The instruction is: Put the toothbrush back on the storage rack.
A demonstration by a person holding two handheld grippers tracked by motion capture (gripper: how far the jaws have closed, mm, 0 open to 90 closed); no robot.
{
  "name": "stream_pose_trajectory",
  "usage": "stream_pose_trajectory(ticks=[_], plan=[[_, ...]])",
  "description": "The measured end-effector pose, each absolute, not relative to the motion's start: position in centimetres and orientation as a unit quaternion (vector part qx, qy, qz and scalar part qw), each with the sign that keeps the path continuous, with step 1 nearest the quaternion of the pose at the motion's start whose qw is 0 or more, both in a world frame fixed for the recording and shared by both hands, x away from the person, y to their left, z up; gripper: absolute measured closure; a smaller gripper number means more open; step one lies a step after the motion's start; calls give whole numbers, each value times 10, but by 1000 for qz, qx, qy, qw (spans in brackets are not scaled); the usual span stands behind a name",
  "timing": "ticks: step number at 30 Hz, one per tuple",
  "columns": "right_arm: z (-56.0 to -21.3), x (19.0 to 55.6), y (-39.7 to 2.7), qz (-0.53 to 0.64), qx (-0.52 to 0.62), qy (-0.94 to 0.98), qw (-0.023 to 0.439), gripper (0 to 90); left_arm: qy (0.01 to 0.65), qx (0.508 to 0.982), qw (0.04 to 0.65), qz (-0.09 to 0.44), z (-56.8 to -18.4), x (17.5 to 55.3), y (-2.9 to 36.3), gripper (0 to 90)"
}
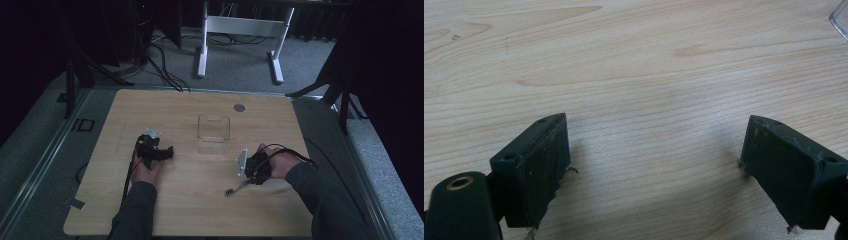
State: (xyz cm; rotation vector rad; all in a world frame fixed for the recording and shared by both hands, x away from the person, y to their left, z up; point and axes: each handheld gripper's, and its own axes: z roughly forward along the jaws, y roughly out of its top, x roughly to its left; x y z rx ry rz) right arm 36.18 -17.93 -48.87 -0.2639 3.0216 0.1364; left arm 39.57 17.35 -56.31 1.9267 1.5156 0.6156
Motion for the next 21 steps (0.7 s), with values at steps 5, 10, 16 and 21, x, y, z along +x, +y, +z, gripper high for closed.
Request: stream_pose_trajectory(ticks=[5,10,16,21], plan=[[-489,358,-177,38,-98,993,48,614,572,726,303,232,-563,396,173,124],[-490,356,-176,35,-107,993,35,613,572,727,302,232,-563,396,174,124],[-490,355,-177,35,-117,992,32,614,572,727,302,232,-563,396,174,124],[-489,355,-178,31,-127,991,33,614,572,726,303,232,-563,396,173,123]])
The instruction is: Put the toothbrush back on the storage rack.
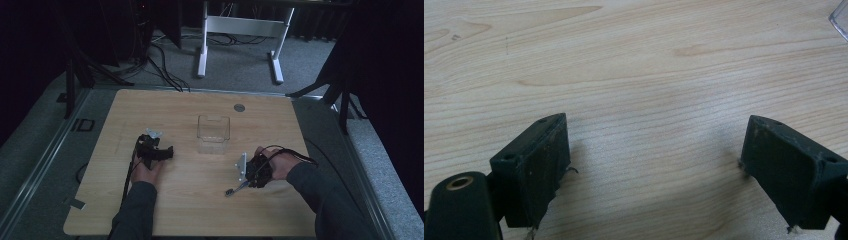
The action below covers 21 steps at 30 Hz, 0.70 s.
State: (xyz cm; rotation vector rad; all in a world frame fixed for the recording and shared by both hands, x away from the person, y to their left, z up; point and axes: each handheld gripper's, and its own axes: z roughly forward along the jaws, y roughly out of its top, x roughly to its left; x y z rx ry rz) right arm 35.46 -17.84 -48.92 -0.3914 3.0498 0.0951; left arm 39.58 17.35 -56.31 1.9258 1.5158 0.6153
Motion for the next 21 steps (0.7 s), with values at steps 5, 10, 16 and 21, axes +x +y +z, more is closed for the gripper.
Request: stream_pose_trajectory(ticks=[5,10,16,21], plan=[[-489,354,-178,27,-137,990,34,614,572,726,303,232,-563,396,173,124],[-490,354,-178,22,-145,989,30,621,572,726,303,232,-563,396,173,124],[-491,355,-177,19,-153,988,27,623,572,727,302,232,-563,396,174,124],[-491,355,-178,12,-153,988,26,625,572,727,302,232,-563,396,174,124]])
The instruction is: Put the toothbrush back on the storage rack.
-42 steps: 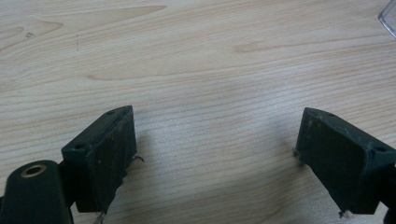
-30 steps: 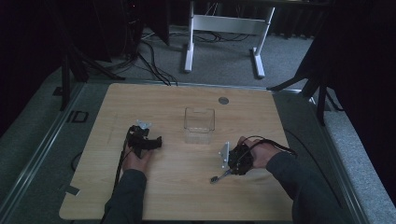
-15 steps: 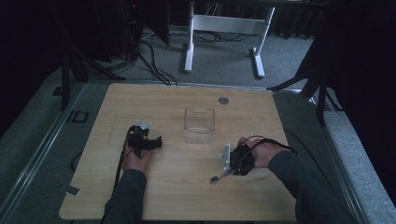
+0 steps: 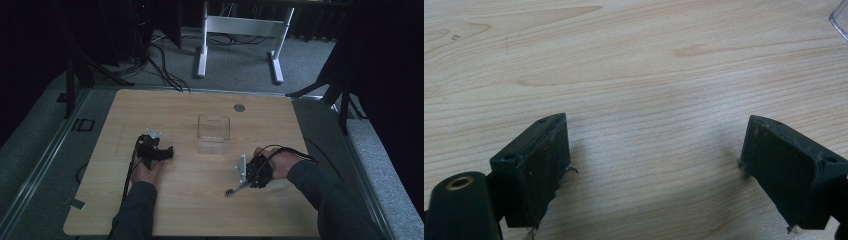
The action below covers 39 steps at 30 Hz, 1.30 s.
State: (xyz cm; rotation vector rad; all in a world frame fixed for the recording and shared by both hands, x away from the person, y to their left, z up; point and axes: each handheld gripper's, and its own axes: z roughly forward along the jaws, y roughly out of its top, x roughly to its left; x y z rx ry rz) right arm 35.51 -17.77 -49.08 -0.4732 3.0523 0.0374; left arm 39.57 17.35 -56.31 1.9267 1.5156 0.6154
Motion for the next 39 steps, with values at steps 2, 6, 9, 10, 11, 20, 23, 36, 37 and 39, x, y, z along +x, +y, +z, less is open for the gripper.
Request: stream_pose_trajectory(ticks=[2,6,9,10,11,20,23,36,37,39], plan=[[-490,355,-177,9,-156,987,26,630,572,726,302,232,-563,396,173,124],[-490,354,-175,3,-162,986,27,635,572,726,303,232,-563,396,173,124],[-490,354,-174,-1,-164,986,27,635,572,727,302,232,-563,396,174,124],[-490,354,-174,-3,-166,986,27,635,572,726,303,232,-563,396,173,124],[-490,354,-174,-4,-166,986,26,635,572,727,302,232,-563,396,174,124],[-493,354,-171,-14,-174,984,30,660,572,727,302,232,-563,396,174,124],[-494,355,-170,-17,-176,984,30,668,572,727,302,232,-563,396,174,124],[-500,358,-167,-23,-187,981,35,695,572,726,303,232,-563,396,173,124],[-500,358,-167,-23,-187,981,34,695,572,727,302,232,-563,396,174,124],[-500,359,-166,-23,-187,982,32,697,572,726,303,232,-563,396,173,124]])
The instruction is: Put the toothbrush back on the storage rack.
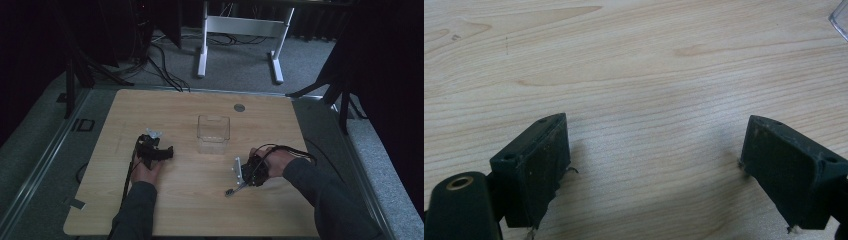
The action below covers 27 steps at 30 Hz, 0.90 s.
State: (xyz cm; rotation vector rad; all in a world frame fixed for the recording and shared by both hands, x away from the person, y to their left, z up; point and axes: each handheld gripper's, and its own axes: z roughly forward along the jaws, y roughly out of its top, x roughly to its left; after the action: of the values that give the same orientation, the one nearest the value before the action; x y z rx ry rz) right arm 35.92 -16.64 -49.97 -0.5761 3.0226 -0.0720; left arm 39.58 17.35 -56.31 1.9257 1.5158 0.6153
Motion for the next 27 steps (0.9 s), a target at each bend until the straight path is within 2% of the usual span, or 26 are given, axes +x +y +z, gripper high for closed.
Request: stream_pose_trajectory(ticks=[27], plan=[[-509,365,-158,-43,-186,982,11,725,572,726,303,232,-563,396,173,124]])
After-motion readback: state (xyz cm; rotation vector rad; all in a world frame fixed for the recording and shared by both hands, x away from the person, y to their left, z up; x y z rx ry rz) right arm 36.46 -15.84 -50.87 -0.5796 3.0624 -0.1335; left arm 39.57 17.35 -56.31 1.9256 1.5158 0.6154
